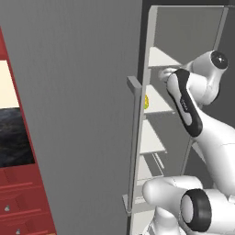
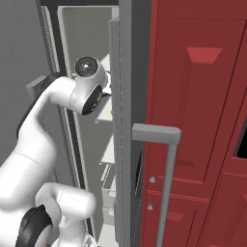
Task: Take the corn and lime out of the freezer and place them in the tupperware container on the counter. Then put the tupperware containing the vegetables back in the freezer.
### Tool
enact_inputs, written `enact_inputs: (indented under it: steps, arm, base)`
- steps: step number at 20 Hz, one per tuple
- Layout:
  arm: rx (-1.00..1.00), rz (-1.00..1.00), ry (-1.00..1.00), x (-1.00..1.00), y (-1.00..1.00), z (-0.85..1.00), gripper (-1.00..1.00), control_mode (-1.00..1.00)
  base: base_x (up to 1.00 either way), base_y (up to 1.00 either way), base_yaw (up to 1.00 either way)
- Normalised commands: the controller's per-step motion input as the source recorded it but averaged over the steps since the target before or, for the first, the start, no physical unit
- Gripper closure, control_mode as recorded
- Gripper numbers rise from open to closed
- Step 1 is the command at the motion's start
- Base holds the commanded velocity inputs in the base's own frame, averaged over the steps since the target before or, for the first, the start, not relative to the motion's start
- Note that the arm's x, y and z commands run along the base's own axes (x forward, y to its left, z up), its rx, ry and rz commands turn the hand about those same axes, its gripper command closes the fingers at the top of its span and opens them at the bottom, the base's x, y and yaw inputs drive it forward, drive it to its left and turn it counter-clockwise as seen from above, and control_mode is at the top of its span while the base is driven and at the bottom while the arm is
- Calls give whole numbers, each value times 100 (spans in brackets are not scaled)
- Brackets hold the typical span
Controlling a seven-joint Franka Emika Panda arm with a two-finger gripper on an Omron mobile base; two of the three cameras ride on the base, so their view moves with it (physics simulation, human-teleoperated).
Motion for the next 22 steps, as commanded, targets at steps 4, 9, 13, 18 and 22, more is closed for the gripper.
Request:
enact_inputs:
  steps: [4, 9, 13, 18, 22]
  arm:
    - [-7, -1, 25, -97, 0, 1, 100, -100]
    - [-4, 0, 28, -75, 11, 0, 100, -100]
    - [0, 0, 5, -59, 8, -1, 100, 100]
    - [0, 0, 0, 0, 0, 0, 100, 100]
    - [0, 0, 0, 0, 0, 0, 100, 100]
  base:
    - [0, 0, 0]
    - [0, 0, 0]
    - [-25, 4, 0]
    - [-100, 62, 0]
    - [-64, 100, 0]
